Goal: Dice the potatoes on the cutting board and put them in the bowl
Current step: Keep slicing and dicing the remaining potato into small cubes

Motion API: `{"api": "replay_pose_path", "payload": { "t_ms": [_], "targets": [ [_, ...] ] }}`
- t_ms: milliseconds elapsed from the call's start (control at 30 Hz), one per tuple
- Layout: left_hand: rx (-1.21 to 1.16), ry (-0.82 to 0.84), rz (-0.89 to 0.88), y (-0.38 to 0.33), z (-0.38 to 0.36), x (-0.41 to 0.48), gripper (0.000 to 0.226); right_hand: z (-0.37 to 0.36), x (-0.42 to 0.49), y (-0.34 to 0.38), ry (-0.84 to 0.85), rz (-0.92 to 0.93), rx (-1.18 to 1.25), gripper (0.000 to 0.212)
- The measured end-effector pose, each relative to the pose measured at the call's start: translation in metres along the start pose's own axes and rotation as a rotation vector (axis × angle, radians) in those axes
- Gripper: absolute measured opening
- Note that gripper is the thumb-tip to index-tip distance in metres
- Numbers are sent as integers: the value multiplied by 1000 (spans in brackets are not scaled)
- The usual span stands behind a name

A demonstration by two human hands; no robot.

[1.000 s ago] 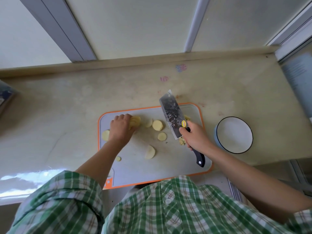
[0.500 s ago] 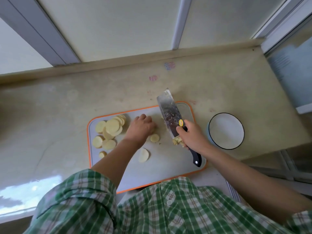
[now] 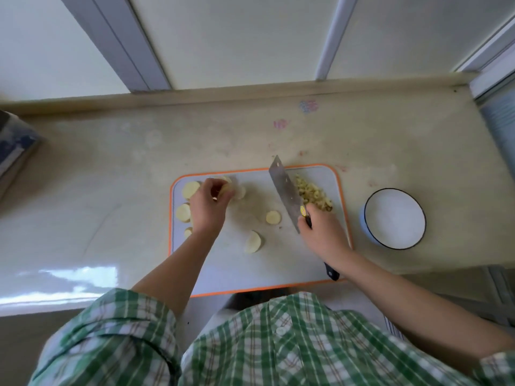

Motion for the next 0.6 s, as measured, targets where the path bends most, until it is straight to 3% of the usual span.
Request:
{"api": "replay_pose_path", "payload": {
  "t_ms": [133, 333, 600],
  "targets": [
    [-111, -97, 90, 17, 13, -24, 10, -12, -17, 0, -2, 59, -56, 12],
    [-150, -132, 145, 39, 29, -53, 9, -40, -45, 10, 38, 81, -58, 13],
    [-178, -63, 114, 72, 71, -72, 8, -104, -72, 78, 73, 76, 10, 17]
  ]
}}
Point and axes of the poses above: each hand's wrist, its own x-axis towards the middle knuckle, its own z-axis out of the back of the hand, y = z × x, the point moved 2 cm from there along x, towards the middle knuckle, and after that the axes turned 5 degrees about x, right-handed, at the moved point
